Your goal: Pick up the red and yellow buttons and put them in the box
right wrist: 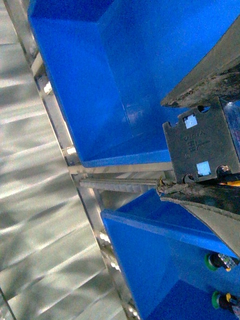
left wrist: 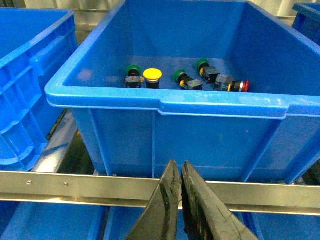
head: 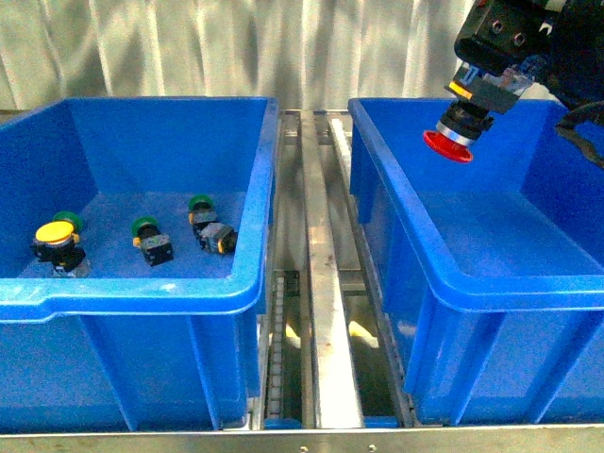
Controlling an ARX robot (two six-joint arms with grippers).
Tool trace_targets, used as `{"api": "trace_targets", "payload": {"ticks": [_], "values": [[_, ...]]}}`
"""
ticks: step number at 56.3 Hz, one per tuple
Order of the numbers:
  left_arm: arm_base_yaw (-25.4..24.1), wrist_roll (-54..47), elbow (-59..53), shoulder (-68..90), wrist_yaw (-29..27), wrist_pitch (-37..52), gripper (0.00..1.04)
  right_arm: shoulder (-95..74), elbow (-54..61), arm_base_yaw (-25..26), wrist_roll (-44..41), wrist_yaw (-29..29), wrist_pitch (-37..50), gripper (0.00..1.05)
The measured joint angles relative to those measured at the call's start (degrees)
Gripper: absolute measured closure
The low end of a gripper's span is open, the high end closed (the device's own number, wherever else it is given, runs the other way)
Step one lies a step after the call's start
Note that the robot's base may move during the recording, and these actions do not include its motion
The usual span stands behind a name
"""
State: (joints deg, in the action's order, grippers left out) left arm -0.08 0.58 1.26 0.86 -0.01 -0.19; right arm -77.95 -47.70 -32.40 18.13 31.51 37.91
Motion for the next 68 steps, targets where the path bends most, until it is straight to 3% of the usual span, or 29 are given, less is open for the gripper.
{"api": "trace_targets", "payload": {"ticks": [14,45,68], "values": [[0.0,0.1,0.0,0.0,0.0,0.0,1.01,0.6,0.5,0.0,0.0,0.1,0.1,0.71],[0.0,0.0,0.0,0.0,0.0,0.0,0.07,1.7,1.5,0.0,0.5,0.5,-0.2,0.71],[0.0,-0.1,0.0,0.0,0.0,0.0,0.08,2.7,2.7,0.3,3.3,1.5,-0.1,0.71]]}}
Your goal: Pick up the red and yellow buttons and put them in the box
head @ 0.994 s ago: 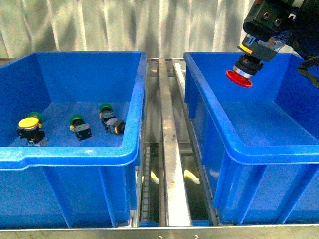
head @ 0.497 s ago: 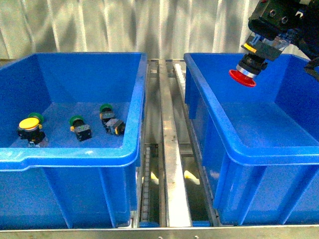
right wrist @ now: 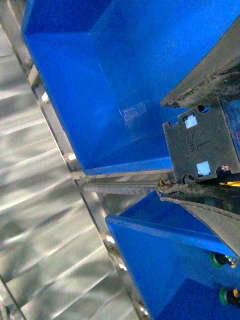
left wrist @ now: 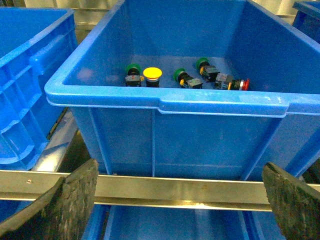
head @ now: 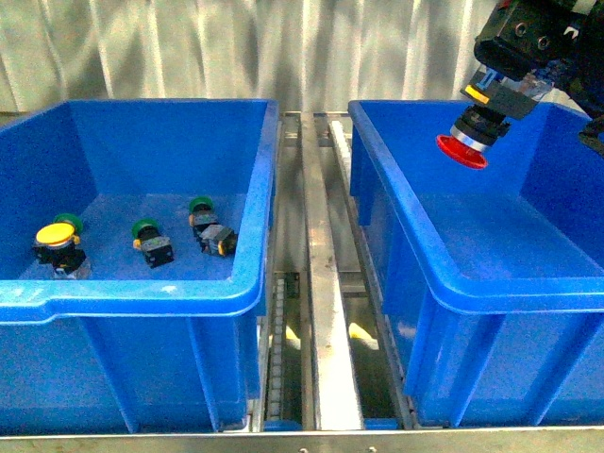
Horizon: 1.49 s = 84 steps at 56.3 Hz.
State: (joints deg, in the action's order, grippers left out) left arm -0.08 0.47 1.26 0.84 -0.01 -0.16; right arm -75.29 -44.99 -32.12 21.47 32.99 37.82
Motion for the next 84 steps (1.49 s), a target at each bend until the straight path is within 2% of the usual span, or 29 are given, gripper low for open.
{"api": "trace_targets", "payload": {"ticks": [26,58,63,70,76,84], "values": [[0.0,0.0,0.0,0.0,0.0,0.0,0.08,4.2,2.7,2.3,3.0,-0.2,-0.9,0.71],[0.0,0.0,0.0,0.0,0.0,0.1,0.08,7.5,4.3,13.1,6.2,-5.6,-2.5,0.71],[0.0,0.0,0.0,0.0,0.0,0.2,0.08,7.0,3.9,15.0,5.5,-7.9,-3.8,0.71],[0.0,-0.1,0.0,0.0,0.2,0.2,0.08,1.1,-2.4,20.7,2.3,-14.5,-9.0,0.71],[0.0,-0.1,0.0,0.0,0.2,0.2,0.08,-8.3,-12.4,24.3,-0.2,-20.5,-17.0,0.71],[0.0,-0.1,0.0,0.0,0.0,0.2,0.08,-21.4,-24.8,29.3,-3.5,-21.7,-23.9,0.71]]}}
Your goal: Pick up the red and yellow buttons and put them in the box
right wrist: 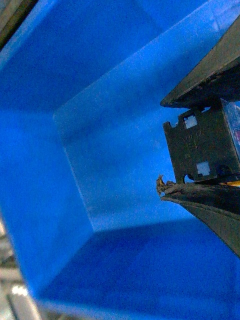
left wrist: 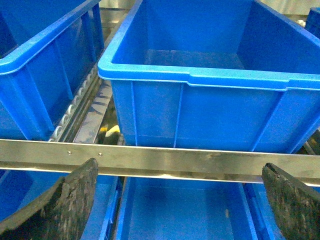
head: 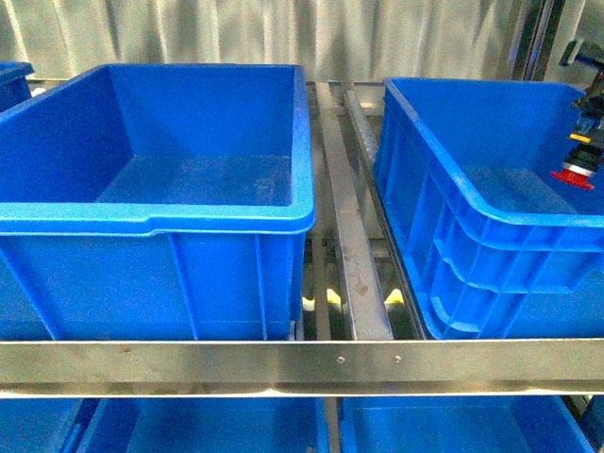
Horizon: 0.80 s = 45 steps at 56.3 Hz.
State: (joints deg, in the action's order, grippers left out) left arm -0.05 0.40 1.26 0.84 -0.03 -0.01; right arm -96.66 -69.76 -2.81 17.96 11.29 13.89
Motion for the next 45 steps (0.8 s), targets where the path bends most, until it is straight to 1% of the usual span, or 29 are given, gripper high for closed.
{"api": "trace_targets", "payload": {"ticks": [9,15,19,24,26,29,32,42,44,45], "values": [[0.0,0.0,0.0,0.0,0.0,0.0,0.08,-10.2,-10.4,2.8,-3.2,-1.9,-5.4,0.71],[0.0,0.0,0.0,0.0,0.0,0.0,0.08,-17.7,-19.9,4.4,-5.7,-1.9,-11.6,0.71],[0.0,0.0,0.0,0.0,0.0,0.0,0.08,-21.3,-24.9,4.8,-7.3,-2.2,-15.3,0.71],[0.0,0.0,0.0,0.0,0.0,0.0,0.08,-24.9,-30.5,4.8,-8.6,-4.5,-18.9,0.71],[0.0,0.0,0.0,0.0,0.0,0.0,0.08,-26.0,-32.0,4.7,-9.7,-4.4,-19.8,0.67],[0.0,0.0,0.0,0.0,0.0,0.0,0.08,-27.3,-33.9,4.3,-11.5,-3.1,-21.0,0.53],[0.0,0.0,0.0,0.0,0.0,0.0,0.08,-27.0,-33.3,4.0,-12.8,-3.7,-20.4,0.42],[0.0,0.0,0.0,0.0,0.0,0.0,0.08,-21.1,-24.7,3.0,-12.4,-9.0,-15.8,0.16],[0.0,0.0,0.0,0.0,0.0,0.0,0.08,-18.5,-21.3,2.7,-12.5,-10.3,-13.2,0.1],[0.0,0.0,0.0,0.0,0.0,0.0,0.08,-17.7,-20.4,2.6,-12.6,-10.6,-12.3,0.08]]}}
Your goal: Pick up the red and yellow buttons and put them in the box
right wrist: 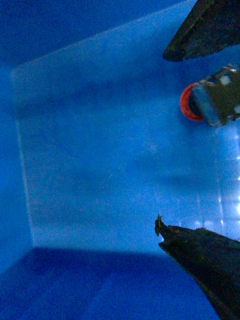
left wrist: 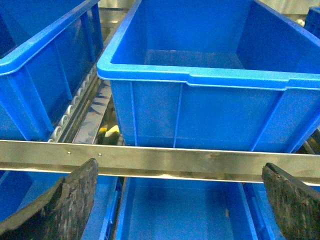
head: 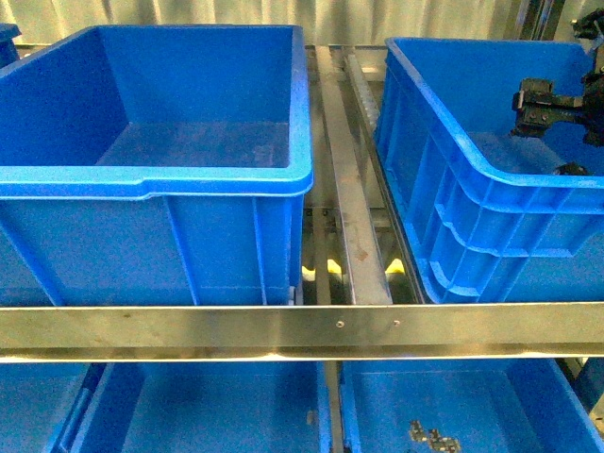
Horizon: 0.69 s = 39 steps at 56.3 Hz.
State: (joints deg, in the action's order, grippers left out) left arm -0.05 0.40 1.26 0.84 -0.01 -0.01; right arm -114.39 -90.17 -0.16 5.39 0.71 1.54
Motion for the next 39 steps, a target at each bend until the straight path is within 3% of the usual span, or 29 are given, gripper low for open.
{"api": "trace_targets", "payload": {"ticks": [10,35,37,39], "values": [[0.0,0.0,0.0,0.0,0.0,0.0,0.08,14.4,13.6,-1.9,-0.4,-2.3,6.6,0.06],[0.0,0.0,0.0,0.0,0.0,0.0,0.08,51.5,41.2,-8.5,11.8,-5.9,7.9,0.06],[0.0,0.0,0.0,0.0,0.0,0.0,0.08,53.1,42.9,-9.0,11.2,-4.9,8.5,0.07],[0.0,0.0,0.0,0.0,0.0,0.0,0.08,55.4,46.5,-10.0,8.1,0.9,12.4,0.13]]}}
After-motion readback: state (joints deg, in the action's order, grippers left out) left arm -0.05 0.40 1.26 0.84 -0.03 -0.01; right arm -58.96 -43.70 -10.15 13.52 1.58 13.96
